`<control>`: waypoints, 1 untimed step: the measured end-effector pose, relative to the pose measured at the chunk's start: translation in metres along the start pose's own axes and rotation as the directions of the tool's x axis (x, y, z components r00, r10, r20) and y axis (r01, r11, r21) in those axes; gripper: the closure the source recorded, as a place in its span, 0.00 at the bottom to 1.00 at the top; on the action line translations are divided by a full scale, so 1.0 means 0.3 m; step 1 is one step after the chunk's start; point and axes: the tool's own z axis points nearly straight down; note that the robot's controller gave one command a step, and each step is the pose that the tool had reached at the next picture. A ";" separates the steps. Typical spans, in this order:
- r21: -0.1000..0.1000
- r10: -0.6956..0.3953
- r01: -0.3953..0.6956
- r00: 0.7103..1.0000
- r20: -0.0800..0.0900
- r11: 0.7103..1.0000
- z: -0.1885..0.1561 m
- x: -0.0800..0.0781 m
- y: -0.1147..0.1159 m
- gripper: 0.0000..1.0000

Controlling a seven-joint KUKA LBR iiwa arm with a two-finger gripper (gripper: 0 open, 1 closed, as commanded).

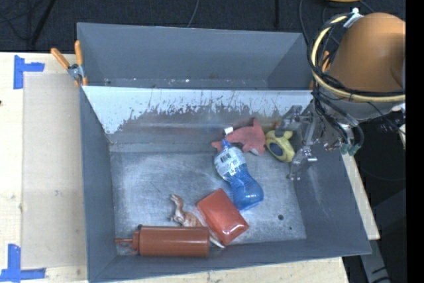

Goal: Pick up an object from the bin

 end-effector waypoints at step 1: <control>-0.001 0.087 -0.087 0.996 0.004 0.996 0.178 -0.060 0.040 0.00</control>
Offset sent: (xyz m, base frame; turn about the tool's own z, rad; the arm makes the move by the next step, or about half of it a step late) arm 0.0474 0.0804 -0.1733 0.3263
